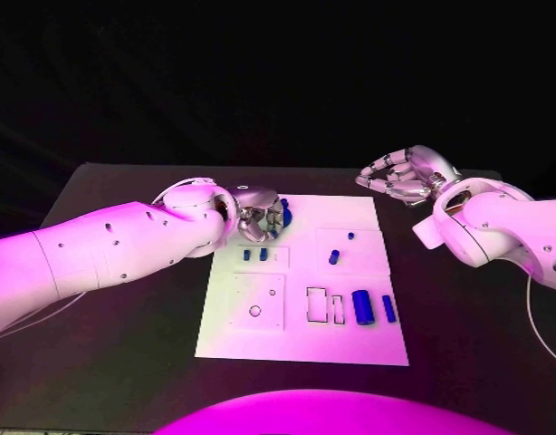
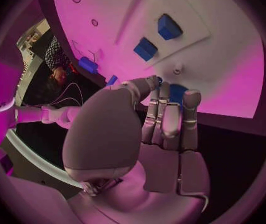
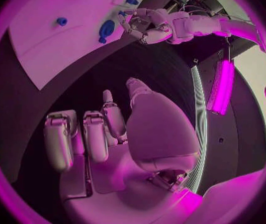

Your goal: Assemble the parts on the task board

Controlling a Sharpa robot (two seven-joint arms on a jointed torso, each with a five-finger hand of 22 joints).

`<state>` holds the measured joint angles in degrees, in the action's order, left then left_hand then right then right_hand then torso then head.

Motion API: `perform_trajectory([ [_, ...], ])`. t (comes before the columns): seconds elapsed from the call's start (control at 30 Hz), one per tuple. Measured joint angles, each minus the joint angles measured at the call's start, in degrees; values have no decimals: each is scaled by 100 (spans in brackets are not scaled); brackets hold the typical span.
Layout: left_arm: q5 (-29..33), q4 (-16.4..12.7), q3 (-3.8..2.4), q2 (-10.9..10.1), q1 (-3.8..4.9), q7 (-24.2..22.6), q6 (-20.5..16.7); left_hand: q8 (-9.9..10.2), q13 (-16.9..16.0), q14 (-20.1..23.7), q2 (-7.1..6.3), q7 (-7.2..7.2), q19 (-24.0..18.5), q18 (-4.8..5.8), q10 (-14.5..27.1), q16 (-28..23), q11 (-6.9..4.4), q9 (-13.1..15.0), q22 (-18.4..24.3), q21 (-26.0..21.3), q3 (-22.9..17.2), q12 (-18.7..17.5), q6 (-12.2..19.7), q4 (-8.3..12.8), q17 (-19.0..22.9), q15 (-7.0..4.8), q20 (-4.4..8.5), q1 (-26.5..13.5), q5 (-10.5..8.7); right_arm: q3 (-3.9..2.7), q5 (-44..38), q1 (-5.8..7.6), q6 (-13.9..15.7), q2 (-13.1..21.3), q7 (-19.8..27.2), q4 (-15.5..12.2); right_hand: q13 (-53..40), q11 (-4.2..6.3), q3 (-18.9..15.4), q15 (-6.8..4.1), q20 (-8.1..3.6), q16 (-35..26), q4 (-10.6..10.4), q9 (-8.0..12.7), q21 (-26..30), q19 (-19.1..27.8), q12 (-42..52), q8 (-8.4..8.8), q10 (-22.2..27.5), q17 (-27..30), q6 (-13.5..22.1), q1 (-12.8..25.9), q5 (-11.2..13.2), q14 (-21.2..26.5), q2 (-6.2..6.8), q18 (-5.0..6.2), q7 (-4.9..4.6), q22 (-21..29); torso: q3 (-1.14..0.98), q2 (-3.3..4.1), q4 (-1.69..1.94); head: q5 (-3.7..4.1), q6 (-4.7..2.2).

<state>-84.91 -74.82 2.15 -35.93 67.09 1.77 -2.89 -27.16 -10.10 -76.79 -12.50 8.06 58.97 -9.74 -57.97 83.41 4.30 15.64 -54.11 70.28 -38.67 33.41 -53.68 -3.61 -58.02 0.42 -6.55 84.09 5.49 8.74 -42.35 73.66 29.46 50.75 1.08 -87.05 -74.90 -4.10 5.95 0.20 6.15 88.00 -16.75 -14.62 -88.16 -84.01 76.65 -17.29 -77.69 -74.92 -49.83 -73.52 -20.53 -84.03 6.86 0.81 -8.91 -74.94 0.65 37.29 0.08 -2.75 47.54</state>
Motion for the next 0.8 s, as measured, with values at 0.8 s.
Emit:
perform_trajectory([
  [0.8, 355, -122, -144, -378, 0, 260, 192, 45, -1, -20, -45, 1, 0, 0, -23, 0, -19, 5, -2, 22, 1, -63, -41, -1, 44, 21, 0, -90, 0, 0, 0, -1, 1, 17, 1, -7, 0, 0, 16, 0, 0, 0, 16, 0, 0, 0, 0, 0, 0, 1, 0, 0, 0, 0, 0, 0, 0, 1, -3, -9, 7, -31, -9],
])
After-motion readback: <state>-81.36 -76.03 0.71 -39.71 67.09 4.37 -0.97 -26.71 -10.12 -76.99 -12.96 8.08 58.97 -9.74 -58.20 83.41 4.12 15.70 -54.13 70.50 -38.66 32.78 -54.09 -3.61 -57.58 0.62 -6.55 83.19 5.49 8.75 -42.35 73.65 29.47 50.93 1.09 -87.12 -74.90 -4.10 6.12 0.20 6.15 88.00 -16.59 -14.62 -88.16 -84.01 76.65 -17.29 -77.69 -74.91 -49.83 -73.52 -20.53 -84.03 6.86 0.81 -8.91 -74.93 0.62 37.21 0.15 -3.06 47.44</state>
